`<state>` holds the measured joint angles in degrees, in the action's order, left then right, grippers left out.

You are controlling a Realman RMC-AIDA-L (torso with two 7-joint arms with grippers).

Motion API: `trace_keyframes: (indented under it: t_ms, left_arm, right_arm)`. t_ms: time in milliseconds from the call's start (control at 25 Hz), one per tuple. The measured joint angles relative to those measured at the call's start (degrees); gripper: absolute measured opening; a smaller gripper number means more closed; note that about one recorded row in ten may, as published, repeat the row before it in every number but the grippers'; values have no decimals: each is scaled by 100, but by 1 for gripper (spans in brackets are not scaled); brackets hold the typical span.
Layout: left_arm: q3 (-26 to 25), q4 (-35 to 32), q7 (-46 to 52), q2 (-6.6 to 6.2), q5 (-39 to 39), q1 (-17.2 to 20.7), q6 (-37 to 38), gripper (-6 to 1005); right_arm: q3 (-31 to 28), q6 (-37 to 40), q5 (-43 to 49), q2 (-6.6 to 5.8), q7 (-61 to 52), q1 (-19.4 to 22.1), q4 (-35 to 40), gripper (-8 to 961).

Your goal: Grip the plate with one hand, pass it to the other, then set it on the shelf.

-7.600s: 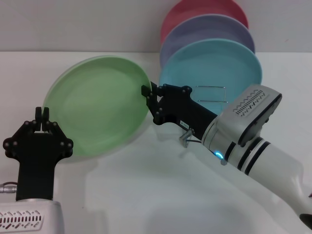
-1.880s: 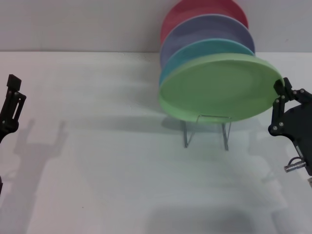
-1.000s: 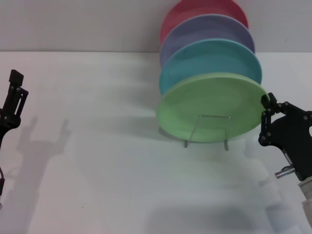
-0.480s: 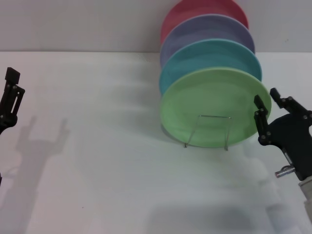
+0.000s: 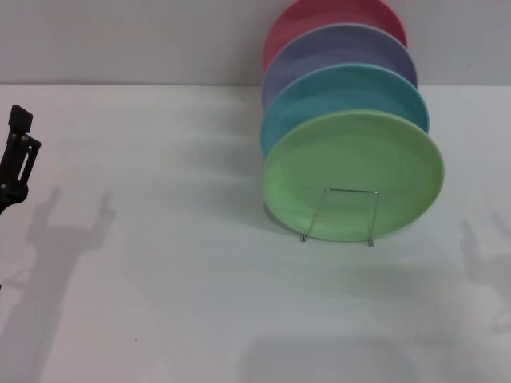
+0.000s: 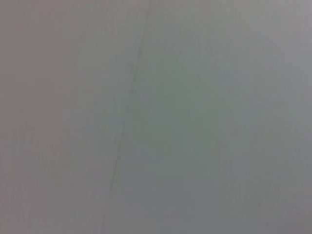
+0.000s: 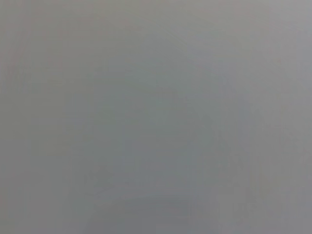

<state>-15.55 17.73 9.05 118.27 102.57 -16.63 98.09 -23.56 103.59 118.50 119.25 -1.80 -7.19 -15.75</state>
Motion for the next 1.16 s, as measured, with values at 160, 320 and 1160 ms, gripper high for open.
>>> trace_keyframes:
  t_ms: [160,320,1160]
  left_arm:
    - [107,-72,-250,19,15,-59,-109,814]
    - [303,60,-1001,24,18,-90,-202,814]
    - [120,152,-1263,37,-37,-155,-763,814]
  right_arm:
    - [-467,13,-141,-12,-1188,-127,508,434]
    - [-975,-253,-153,-12,-2245,-381,1116,497]
    - [-1873,-1172,-211,0,-1887,-1189,1478,633]
